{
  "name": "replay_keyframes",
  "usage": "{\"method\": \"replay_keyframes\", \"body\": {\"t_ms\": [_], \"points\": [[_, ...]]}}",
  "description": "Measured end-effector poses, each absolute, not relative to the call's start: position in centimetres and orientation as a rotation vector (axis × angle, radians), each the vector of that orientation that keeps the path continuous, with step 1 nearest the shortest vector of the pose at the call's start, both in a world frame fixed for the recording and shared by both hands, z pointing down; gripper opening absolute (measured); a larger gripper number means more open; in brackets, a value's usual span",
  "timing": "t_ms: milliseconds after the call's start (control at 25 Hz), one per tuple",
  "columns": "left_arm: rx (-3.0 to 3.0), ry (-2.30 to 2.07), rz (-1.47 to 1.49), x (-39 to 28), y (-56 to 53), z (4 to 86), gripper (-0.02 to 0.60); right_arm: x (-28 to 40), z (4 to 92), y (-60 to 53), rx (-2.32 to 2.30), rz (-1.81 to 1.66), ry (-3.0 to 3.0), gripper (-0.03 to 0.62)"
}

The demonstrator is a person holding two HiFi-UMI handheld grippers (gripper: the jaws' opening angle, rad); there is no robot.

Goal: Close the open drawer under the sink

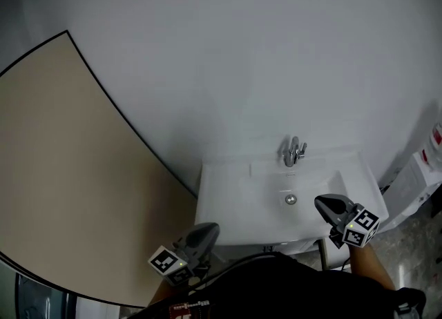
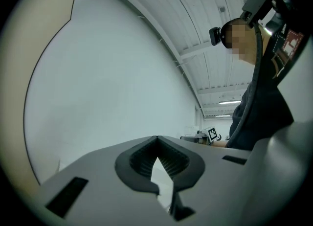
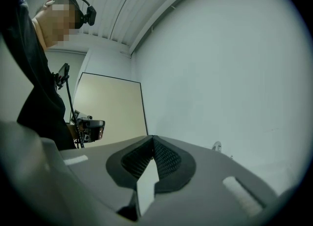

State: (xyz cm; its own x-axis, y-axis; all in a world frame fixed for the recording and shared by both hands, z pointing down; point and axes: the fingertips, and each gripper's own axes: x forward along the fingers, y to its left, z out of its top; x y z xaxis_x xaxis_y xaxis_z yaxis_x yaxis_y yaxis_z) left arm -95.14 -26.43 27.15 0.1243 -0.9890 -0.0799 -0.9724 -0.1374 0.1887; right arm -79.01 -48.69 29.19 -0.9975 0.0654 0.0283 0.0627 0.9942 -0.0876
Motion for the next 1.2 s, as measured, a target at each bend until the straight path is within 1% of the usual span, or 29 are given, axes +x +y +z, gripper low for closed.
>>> {"method": "replay_keyframes", "body": {"t_ms": [280,480,760,1000,1200], "points": [[2.332,-1.900,-0.287,-101.1,-27.6,28.4,0.000,-83.5,30.3,-48.7,0.010,0.162,-3.073,0.000],[2.313,-1.880,-0.328,-104.0,-29.0,29.5,0.000,-86.4,31.3,-49.2,-0.023,0.142,-3.040,0.000],[2.234,-1.953,-0.341,-104.7,-34.4,30.6,0.000,-88.6,31.6,-55.9,-0.132,0.171,-3.045,0.000],[2.144,-2.095,-0.353,-103.7,-40.6,28.9,0.000,-90.6,30.1,-62.7,-0.329,0.100,-3.053,0.000],[2.050,-2.175,-0.314,-101.9,-43.4,28.3,0.000,-90.5,30.6,-66.7,-0.412,0.104,-3.041,0.000]]}}
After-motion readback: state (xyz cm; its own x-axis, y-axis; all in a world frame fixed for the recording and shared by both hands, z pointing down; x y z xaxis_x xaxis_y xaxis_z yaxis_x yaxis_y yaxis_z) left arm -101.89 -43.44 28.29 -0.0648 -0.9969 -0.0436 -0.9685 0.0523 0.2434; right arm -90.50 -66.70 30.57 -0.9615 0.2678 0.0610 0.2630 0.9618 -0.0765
